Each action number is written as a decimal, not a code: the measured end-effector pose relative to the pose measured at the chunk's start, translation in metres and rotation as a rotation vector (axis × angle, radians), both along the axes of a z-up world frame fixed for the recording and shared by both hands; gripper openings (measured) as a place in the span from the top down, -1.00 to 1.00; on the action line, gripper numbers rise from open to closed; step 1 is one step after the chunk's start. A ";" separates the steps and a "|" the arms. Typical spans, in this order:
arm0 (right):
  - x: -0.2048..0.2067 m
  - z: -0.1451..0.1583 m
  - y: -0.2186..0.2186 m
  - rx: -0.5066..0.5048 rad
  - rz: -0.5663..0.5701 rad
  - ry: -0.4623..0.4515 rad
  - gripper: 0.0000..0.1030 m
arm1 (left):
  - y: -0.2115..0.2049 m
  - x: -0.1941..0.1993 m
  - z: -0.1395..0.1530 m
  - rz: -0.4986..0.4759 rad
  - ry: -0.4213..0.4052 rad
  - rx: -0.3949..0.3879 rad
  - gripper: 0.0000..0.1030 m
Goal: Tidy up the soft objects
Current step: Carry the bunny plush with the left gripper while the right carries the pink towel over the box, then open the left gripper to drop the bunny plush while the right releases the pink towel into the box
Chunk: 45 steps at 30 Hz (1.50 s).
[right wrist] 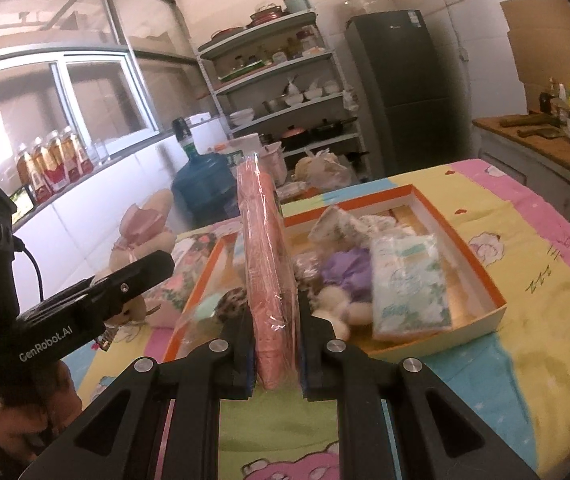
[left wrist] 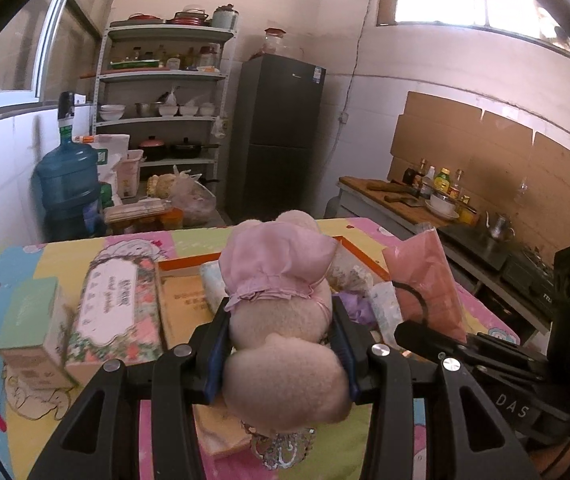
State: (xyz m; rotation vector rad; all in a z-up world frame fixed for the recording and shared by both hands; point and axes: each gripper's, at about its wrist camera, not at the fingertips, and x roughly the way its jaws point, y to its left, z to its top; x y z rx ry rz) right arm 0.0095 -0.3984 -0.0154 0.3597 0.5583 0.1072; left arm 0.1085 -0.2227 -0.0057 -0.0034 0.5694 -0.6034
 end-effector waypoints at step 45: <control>0.135 -0.040 -0.075 -0.156 -0.030 0.182 0.64 | -0.087 0.125 -0.062 -0.012 0.256 0.057 0.04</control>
